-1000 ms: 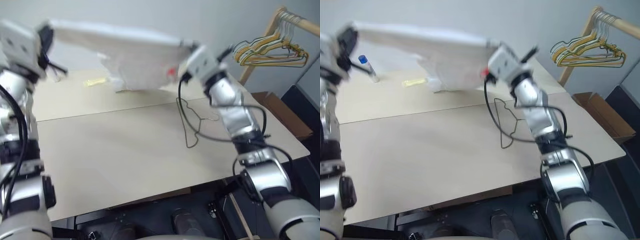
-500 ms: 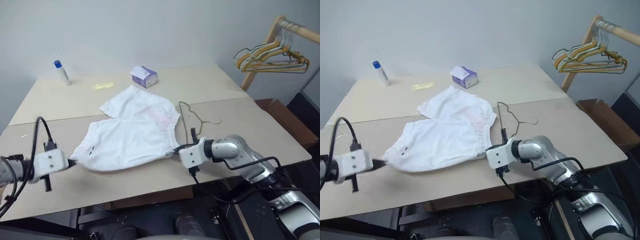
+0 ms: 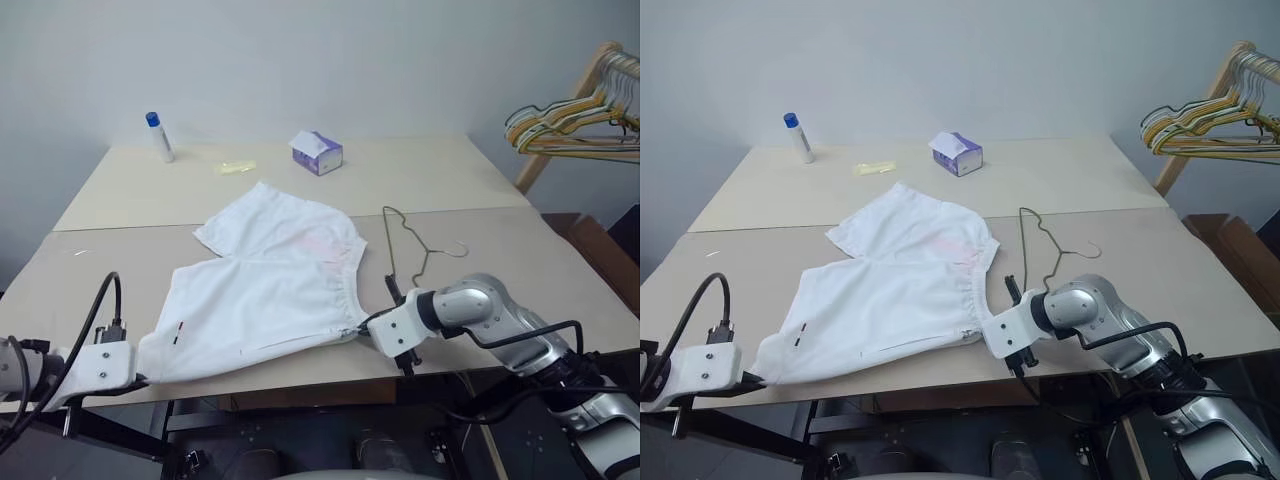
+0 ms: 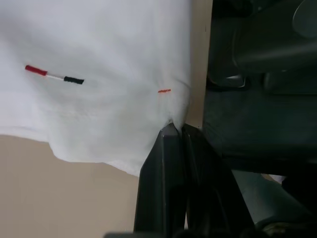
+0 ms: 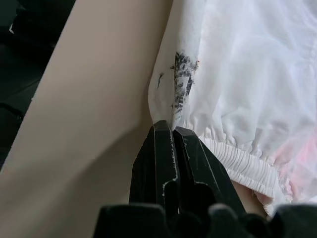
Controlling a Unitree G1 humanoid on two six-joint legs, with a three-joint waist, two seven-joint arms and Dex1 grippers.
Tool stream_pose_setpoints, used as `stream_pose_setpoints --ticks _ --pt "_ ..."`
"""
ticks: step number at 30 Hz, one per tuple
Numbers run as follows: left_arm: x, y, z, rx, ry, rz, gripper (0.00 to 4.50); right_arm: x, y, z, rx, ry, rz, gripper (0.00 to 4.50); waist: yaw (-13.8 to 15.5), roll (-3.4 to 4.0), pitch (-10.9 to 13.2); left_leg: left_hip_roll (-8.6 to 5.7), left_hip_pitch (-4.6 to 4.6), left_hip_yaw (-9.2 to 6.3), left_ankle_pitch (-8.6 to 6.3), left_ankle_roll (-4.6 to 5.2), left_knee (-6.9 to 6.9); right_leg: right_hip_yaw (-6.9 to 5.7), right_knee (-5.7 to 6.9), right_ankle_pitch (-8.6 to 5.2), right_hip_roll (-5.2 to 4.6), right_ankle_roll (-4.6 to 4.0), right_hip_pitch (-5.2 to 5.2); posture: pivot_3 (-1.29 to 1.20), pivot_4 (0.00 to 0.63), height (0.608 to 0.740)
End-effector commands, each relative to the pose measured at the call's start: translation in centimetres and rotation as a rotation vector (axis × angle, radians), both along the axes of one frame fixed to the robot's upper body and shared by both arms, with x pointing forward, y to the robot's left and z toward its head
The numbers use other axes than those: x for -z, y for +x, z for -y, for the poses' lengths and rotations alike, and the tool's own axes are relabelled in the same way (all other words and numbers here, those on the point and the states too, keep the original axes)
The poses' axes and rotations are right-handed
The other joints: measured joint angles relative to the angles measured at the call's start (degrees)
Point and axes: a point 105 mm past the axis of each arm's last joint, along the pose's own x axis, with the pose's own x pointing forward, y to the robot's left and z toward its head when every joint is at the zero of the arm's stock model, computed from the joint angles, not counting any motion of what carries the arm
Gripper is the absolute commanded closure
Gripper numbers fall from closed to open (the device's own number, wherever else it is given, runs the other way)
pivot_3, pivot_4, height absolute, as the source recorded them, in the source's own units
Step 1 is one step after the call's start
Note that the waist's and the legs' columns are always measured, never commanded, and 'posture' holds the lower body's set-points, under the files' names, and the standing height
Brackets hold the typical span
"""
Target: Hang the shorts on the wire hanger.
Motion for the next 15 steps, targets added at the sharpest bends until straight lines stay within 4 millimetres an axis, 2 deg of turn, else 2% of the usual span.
stream_pose_setpoints --ticks 1,5,8,10,11,13,15 --pt "-0.6 0.2 0.7 0.017 -0.031 -0.006 3.84 -0.8 -0.1 0.7 -0.01 -0.009 0.03 3.4 0.0 0.0 0.0 0.0 0.0 0.01 0.0 0.0 0.0 0.0 -0.02 0.0 0.0 0.0 0.0 -0.03 0.0 0.74" --pt "-1.3 -0.3 0.4 0.03 -0.016 -0.059 2.57 -1.3 -1.1 1.7 -0.001 -0.026 -0.037 2.0 -0.1 0.02 0.0 0.01 -0.06 0.04 -0.01 0.0 -0.01 0.0 -0.02 -0.01 0.0 -0.01 -0.06 -0.04 0.0 0.74" --pt "-2.2 -0.1 -0.3 0.027 0.003 -0.073 1.63 -2.6 -1.5 2.6 0.062 0.007 -0.1 0.99 -0.1 0.0 0.0 0.03 -0.06 0.03 -0.01 0.0 0.0 -0.01 -0.01 -0.04 0.03 0.0 -0.05 -0.05 0.0 0.74" --pt "-3.2 0.7 -0.4 0.02 -0.024 -0.02 0.96 -4.0 -0.8 2.8 0.155 0.096 -0.112 0.28 -0.1 0.0 0.0 0.03 -0.03 0.04 -0.01 0.0 0.01 0.0 -0.02 -0.14 0.02 0.14 -0.03 -0.05 0.0 0.74" --pt "-4.4 1.7 0.5 0.004 -0.122 0.051 0.67 -4.7 0.5 3.1 0.268 0.158 -0.123 0.0 0.0 -0.02 0.0 0.04 -0.02 0.04 -0.01 0.0 0.02 -0.01 0.0 -0.19 0.03 0.2 -0.02 -0.05 0.0 0.74" --pt "-7.1 3.6 2.5 0.008 -0.318 0.198 0.02 -5.7 2.6 4.2 0.471 0.253 -0.142 0.0 0.0 -0.04 0.0 0.07 0.01 0.04 -0.01 0.0 0.04 -0.01 0.02 -0.22 0.05 0.22 0.01 -0.05 0.0 0.74" --pt "-9.3 4.7 4.2 0.026 -0.468 0.288 0.02 -6.1 3.9 5.0 0.61 0.317 -0.172 0.0 0.3 -0.08 0.0 0.05 -0.01 0.02 -0.01 0.0 0.07 -0.02 0.01 -0.19 0.03 0.2 0.03 -0.06 0.0 0.74"
